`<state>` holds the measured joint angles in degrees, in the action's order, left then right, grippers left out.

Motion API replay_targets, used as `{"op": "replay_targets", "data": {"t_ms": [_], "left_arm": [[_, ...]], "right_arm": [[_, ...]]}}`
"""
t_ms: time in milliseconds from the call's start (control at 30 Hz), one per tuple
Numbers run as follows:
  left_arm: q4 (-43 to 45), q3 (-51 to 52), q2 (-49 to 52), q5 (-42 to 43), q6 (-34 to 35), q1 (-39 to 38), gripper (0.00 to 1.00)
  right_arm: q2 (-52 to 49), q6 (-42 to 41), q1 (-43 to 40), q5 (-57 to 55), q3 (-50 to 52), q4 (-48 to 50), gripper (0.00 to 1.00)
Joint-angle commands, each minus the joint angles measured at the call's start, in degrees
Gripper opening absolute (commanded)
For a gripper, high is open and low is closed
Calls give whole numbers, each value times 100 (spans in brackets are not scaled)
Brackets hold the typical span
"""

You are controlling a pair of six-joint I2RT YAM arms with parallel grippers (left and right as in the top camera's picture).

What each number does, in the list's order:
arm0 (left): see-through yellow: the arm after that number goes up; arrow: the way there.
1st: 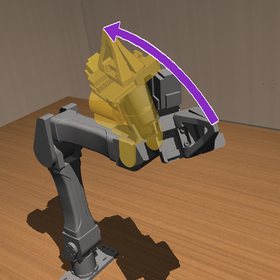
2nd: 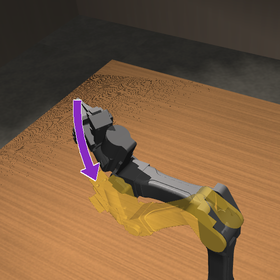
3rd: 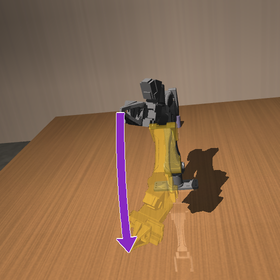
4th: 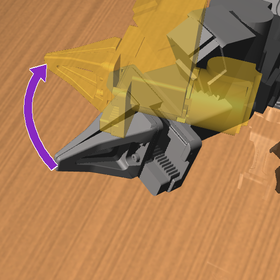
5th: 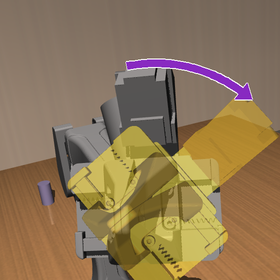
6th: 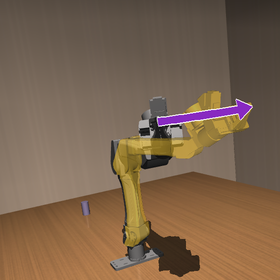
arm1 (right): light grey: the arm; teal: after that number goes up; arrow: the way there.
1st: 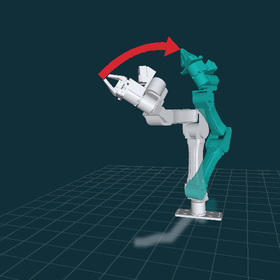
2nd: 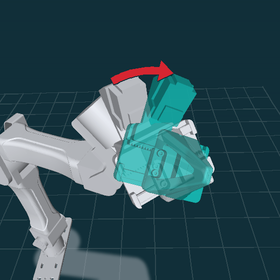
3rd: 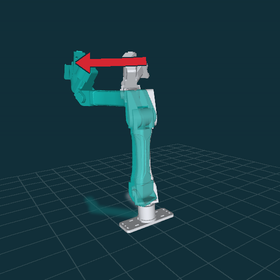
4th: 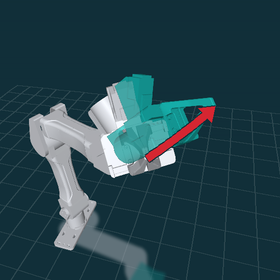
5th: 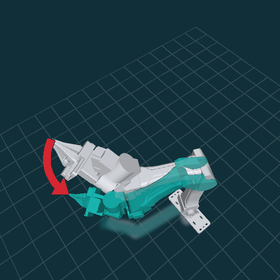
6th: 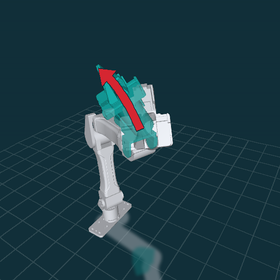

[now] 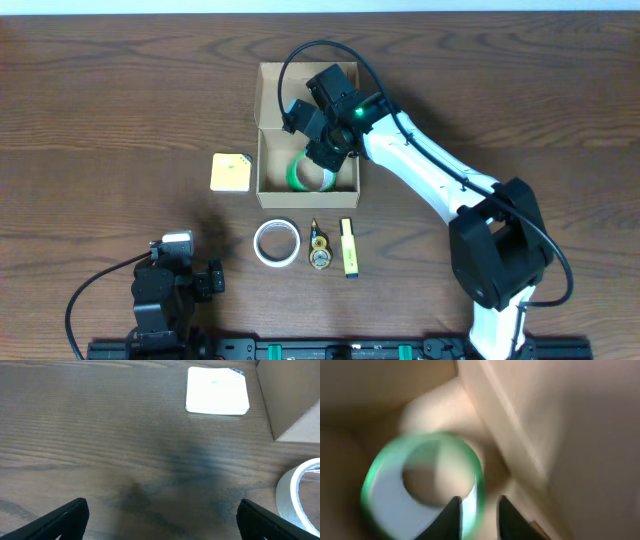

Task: Pack container
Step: 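Carry the green tape into the box and release it, then move the right gripper to the yellow highlighter and grasp it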

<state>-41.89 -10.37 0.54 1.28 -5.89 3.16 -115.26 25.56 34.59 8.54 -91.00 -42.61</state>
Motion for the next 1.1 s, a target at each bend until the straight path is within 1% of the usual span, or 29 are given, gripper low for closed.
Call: {"op": "replay_targets", "data": {"t_ms": [0,200,333,400,467,500,533,600,633,700,800,867,900,967,1033,1067], "left_arm": [[-72,101,-28,-22,-33,-28,95],[-72,101,-28,-22,-33,-28,95],[-72,101,-28,-22,-33,-28,95],[-72,101,-28,-22,-33,-28,96],[-72,98,-28,-22,-33,-28,95],[-74,98,-28,-22,-33,-28,95],[-72,101,-28,-22,-33,-28,95],[-72,101,-28,-22,-33,-28,95],[-72,101,-28,-22,-33,-28,95],[-72,101,-28,-22,-33,-28,95],[-72,98,-28,-22,-33,-28,95],[-72,101,-28,-22,-33,-28,95],[-72,101,-28,-22,-33,-28,95],[-72,101,-28,-22,-33,-28,95],[-72,101,-28,-22,-33,-28,95],[-72,101,-28,-22,-33,-28,95]], "right_arm": [[-46,28,33,28,-107,24,31],[-44,20,37,81,-118,214,29],[214,-278,37,424,-297,262,29],[435,-496,37,417,-352,262,33],[723,-778,33,387,-356,140,42],[896,-920,24,330,-356,-44,48],[1051,-1073,20,208,-356,-280,52],[1394,-1447,20,-136,-356,-929,56],[1491,-1582,22,-232,-356,-1117,59],[1711,-1919,20,-428,-348,-1532,62],[2037,-2393,22,-616,-262,-2159,72],[2358,-2634,22,-619,83,-2465,75],[2535,-2736,22,-619,343,-2465,76],[2999,-3071,22,-616,1084,-2323,80],[3318,-3423,35,-616,1589,-2181,81],[3539,-3733,52,-616,1943,-2050,82]]}}
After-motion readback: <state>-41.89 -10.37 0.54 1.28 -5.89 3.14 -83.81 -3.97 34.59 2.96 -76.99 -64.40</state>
